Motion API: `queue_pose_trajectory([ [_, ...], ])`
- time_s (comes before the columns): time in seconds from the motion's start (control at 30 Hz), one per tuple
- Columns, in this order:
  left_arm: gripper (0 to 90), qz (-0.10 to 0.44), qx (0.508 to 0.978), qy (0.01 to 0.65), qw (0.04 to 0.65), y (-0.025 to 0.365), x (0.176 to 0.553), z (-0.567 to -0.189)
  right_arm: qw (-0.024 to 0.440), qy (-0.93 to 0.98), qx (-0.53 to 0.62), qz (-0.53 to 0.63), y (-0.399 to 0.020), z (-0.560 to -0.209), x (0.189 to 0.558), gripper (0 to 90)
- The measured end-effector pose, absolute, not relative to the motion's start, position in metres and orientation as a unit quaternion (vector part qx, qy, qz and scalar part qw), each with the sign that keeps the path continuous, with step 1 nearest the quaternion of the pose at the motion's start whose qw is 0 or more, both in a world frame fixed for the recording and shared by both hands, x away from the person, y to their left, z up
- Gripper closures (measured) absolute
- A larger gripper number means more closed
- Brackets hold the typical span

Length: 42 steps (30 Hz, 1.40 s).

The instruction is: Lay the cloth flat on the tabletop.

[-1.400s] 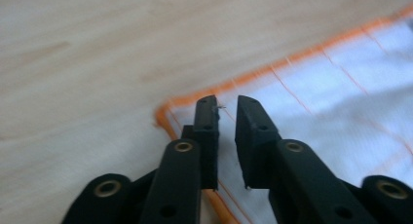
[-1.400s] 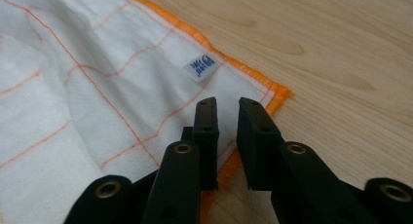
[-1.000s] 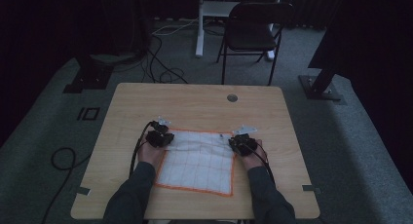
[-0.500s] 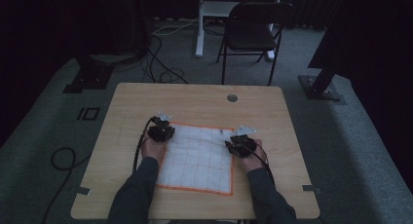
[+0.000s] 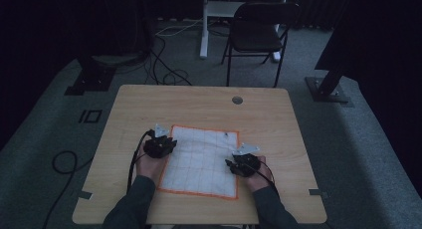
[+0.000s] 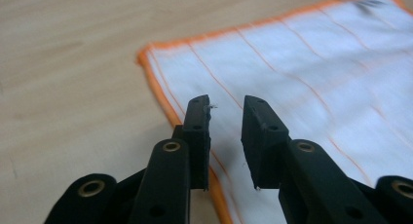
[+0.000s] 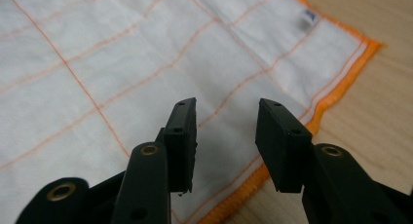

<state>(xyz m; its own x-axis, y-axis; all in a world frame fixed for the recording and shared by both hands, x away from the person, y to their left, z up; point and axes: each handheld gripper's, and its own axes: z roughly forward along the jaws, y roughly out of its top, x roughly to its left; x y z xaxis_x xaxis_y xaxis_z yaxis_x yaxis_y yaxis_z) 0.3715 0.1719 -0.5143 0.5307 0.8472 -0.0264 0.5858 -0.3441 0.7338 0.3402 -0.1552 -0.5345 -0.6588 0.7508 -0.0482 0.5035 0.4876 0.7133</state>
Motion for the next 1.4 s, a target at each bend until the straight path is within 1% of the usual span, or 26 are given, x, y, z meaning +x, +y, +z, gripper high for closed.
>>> queue_pose_trajectory([
  [0.07,76.7,0.182,0.812,0.436,0.343,0.17,0.36,-0.52,0.174,0.845,0.374,0.341,-0.156,-0.537,0.341,59.5],
  [0.2,78.1,0.171,0.822,0.438,0.323,0.171,0.35,-0.532,0.172,0.847,0.372,0.34,-0.159,-0.538,0.341,59.1],
  [0.3,78.5,0.161,0.817,0.445,0.33,0.173,0.344,-0.534,0.167,0.847,0.371,0.342,-0.162,-0.539,0.341,59.1],
  [0.37,78.4,0.167,0.821,0.438,0.327,0.171,0.337,-0.534,0.165,0.848,0.369,0.342,-0.165,-0.539,0.341,59.1],
  [0.47,78.1,0.161,0.816,0.441,0.337,0.171,0.329,-0.535,0.166,0.848,0.372,0.34,-0.169,-0.538,0.343,59.0],
  [0.9,76.4,0.155,0.806,0.441,0.363,0.169,0.313,-0.54,0.173,0.837,0.385,0.349,-0.182,-0.541,0.341,59.0],
  [1.1,73.1,0.171,0.803,0.441,0.363,0.166,0.312,-0.54,0.18,0.832,0.394,0.347,-0.182,-0.541,0.339,59.1],
  [1.4,70.7,0.189,0.782,0.459,0.378,0.178,0.313,-0.534,0.182,0.827,0.401,0.35,-0.182,-0.542,0.338,59.1],
])
